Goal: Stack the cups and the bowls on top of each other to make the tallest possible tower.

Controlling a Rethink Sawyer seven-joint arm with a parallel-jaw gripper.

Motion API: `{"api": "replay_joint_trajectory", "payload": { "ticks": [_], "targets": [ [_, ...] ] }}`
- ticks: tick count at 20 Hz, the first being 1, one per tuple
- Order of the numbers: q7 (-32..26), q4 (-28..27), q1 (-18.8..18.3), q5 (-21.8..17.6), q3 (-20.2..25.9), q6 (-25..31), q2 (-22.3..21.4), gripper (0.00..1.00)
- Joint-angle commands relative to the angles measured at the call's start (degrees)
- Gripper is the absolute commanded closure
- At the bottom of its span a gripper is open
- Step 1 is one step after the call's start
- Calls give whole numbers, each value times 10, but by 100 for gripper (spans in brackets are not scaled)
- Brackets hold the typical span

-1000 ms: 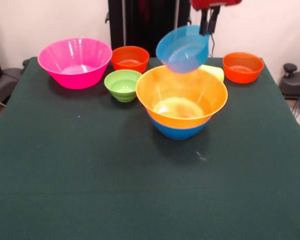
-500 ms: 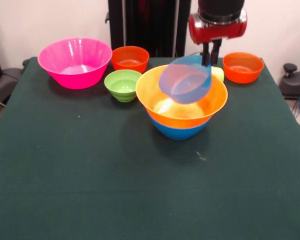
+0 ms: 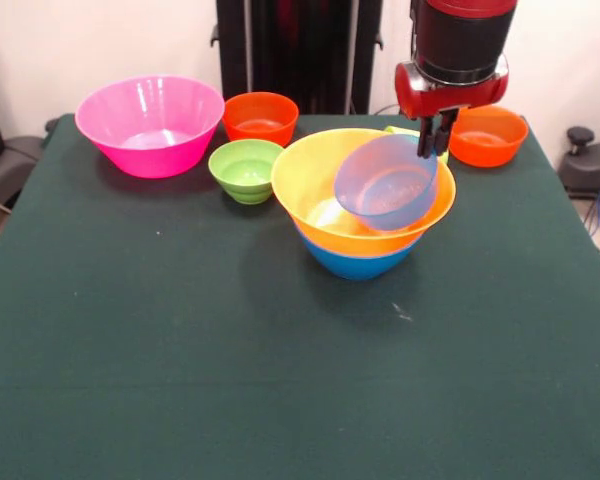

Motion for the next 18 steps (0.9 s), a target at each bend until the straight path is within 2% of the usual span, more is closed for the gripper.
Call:
{"api": "replay_joint_trajectory", "payload": {
  "ticks": [1,9,18],
  "targets": [
    [-20,26,3,-26,2,27,1,100],
    [-36,18,3,-33,-3,59,-3,100],
    [-30,-2,5,-53,-12,25,31,100]
  ]
}}
